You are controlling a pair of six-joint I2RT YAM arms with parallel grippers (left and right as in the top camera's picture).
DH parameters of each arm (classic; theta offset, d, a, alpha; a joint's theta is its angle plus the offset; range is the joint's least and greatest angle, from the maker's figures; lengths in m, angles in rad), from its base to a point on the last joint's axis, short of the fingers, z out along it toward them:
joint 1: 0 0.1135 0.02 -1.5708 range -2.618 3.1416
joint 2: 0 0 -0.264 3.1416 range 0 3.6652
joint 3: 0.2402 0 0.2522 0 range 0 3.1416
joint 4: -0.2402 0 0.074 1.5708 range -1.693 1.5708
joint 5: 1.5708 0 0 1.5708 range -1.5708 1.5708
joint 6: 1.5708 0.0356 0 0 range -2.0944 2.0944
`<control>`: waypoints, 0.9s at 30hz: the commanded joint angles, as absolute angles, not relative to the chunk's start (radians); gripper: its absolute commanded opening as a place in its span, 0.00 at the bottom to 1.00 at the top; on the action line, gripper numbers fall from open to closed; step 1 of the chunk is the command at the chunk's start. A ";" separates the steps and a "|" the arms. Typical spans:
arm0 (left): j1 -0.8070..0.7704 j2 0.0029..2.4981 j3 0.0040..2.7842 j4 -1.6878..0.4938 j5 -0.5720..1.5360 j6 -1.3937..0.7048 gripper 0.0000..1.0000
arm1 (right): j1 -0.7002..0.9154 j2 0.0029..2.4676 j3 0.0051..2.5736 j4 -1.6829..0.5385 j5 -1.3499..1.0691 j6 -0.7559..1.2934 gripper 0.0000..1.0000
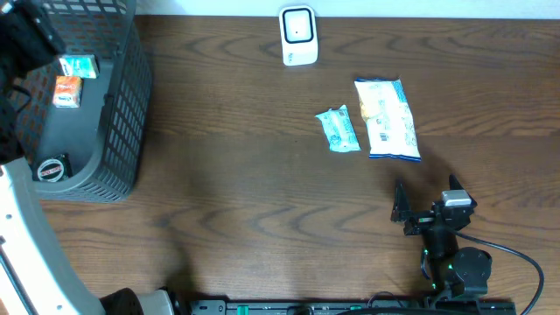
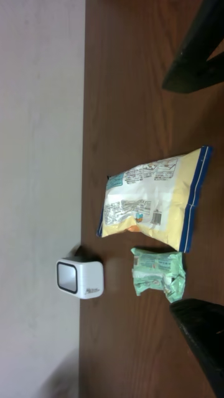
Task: Scan the item barcode
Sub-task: 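Move the left gripper back to the basket, then reach the left gripper into the basket toward the orange box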
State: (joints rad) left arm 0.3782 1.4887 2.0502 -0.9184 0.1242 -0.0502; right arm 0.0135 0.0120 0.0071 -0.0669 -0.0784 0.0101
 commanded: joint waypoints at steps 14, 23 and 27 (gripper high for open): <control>0.456 1.758 2.059 -0.937 -0.125 0.034 0.82 | 0.020 0.007 0.006 -0.071 -0.081 -0.001 0.99; 0.537 1.878 2.057 -1.029 -0.124 0.029 0.82 | 0.020 0.007 0.006 -0.071 -0.081 -0.001 0.99; 0.546 1.911 2.051 -1.024 -0.124 -0.017 0.83 | 0.020 0.007 0.006 -0.071 -0.081 -0.001 0.99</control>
State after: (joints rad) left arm 0.5411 1.8858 2.0502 -1.0225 -0.1116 0.0196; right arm 0.0135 0.0120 0.0071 -0.0666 -0.0784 0.0101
